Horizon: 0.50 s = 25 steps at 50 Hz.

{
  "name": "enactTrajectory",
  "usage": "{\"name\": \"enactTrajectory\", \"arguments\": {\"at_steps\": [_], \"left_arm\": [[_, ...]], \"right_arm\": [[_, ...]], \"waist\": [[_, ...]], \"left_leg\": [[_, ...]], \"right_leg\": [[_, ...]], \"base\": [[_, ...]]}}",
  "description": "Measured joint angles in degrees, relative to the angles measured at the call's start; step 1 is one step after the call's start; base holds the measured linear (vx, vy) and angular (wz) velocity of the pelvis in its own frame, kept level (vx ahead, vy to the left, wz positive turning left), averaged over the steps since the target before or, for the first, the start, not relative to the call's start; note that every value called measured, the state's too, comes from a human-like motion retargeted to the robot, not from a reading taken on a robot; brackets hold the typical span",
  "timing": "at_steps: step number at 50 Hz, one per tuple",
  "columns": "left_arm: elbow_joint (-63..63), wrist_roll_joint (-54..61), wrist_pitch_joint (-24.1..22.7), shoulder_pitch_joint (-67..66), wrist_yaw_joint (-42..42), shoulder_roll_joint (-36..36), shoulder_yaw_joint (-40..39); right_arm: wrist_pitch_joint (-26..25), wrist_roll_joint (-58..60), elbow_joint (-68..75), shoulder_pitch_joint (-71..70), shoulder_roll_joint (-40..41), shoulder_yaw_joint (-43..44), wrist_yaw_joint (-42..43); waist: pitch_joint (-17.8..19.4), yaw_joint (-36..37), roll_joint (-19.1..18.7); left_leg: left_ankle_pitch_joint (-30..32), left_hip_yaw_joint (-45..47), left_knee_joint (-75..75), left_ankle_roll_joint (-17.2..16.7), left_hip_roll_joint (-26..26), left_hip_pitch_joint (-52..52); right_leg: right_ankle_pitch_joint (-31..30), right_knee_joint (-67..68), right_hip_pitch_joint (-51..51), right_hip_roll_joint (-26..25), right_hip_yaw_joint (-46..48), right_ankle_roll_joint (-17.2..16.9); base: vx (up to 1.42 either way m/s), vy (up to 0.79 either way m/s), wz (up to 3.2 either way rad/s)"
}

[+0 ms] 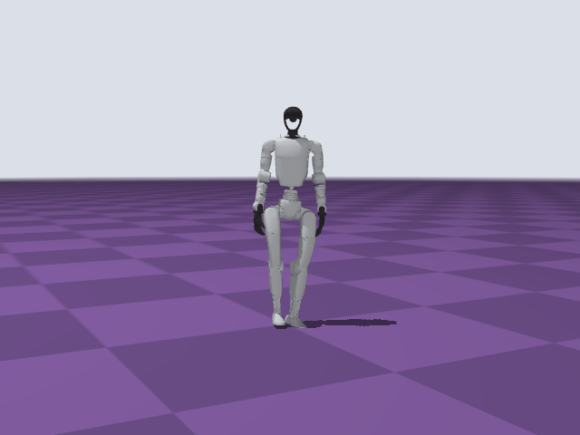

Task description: In place motions

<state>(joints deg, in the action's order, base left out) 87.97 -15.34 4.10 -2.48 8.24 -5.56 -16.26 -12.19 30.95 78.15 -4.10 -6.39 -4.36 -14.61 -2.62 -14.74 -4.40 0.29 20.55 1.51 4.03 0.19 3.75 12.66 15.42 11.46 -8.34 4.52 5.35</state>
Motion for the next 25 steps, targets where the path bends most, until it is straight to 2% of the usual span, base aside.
{"name": "enactTrajectory", "arguments": {"at_steps": [5,10,15,18,20,21,23,25], "left_arm": [[3.15,-4.70,2.90,0.04,0.07,-1.39,1.96],[3.18,-6.11,3.17,-0.98,0.45,-1.32,2.86],[2.86,-7.12,3.25,-1.14,0.12,-1.10,1.80],[2.79,-6.78,3.45,-0.52,0.04,-1.21,2.00],[2.45,-6.79,3.49,-0.28,0.01,-1.34,1.70],[2.25,-6.76,3.45,-0.22,-0.09,-1.44,1.55],[2.01,-6.63,3.43,0.01,-0.40,-1.55,1.31],[2.01,-6.30,3.49,0.51,-0.90,-1.32,1.47]], "right_arm": [[1.91,0.00,-4.70,-0.90,2.00,-3.70,0.05],[2.99,1.56,-7.08,-1.10,2.27,-6.28,-0.83],[1.76,0.90,-3.90,-0.90,1.51,-4.57,1.80],[0.17,-2.16,0.29,-0.88,0.84,-1.55,3.99],[-1.06,-4.17,3.17,-0.89,0.15,0.07,4.85],[-1.53,-4.87,4.48,-0.85,-0.18,0.83,4.99],[-2.44,-5.89,6.75,-0.66,-0.87,2.43,5.22],[-3.15,-6.36,8.24,-0.23,-1.57,4.55,5.61]], "waist": [[0.64,0.07,-0.13],[0.37,1.10,-1.39],[-1.51,3.89,-2.14],[-2.04,3.67,-1.49],[-2.51,3.67,-0.17],[-2.75,3.61,0.18],[-3.38,3.45,0.47],[-3.81,1.81,-0.36]], "left_leg": [[-2.30,11.31,0.22,-0.46,2.53,-0.85],[-4.77,24.53,1.03,-2.60,5.30,-2.63],[-6.47,33.92,1.35,-4.82,6.75,-3.85],[-7.50,36.27,0.75,-5.91,6.36,-5.05],[-8.25,37.71,0.31,-6.52,5.04,-6.18],[-8.38,38.63,0.20,-6.95,4.75,-6.85],[-8.36,40.28,-0.07,-7.60,4.58,-7.81],[-7.78,40.46,-0.51,-7.90,5.56,-8.10]], "right_leg": [[6.05,-0.54,1.14,1.18,4.11,-0.25],[12.30,-1.64,-1.22,7.45,25.22,-2.23],[14.49,0.03,-4.03,12.68,45.51,-3.46],[9.96,-1.35,-5.50,14.23,50.44,-4.73],[2.36,-4.32,-5.91,14.68,49.99,-4.79],[0.65,-5.77,-5.42,13.80,47.01,-3.60],[-0.09,-7.30,-4.62,12.20,41.66,-2.17],[-0.52,-8.38,-4.54,11.24,41.93,-1.70]], "base": [[-0.35,0.16,-2.05],[-0.36,0.28,-2.46],[-0.34,0.33,-2.38],[-0.33,0.27,-1.45],[-0.31,0.24,-1.38],[-0.25,0.20,-1.36],[-0.22,0.16,-1.13],[-0.42,0.14,-0.52]]}}
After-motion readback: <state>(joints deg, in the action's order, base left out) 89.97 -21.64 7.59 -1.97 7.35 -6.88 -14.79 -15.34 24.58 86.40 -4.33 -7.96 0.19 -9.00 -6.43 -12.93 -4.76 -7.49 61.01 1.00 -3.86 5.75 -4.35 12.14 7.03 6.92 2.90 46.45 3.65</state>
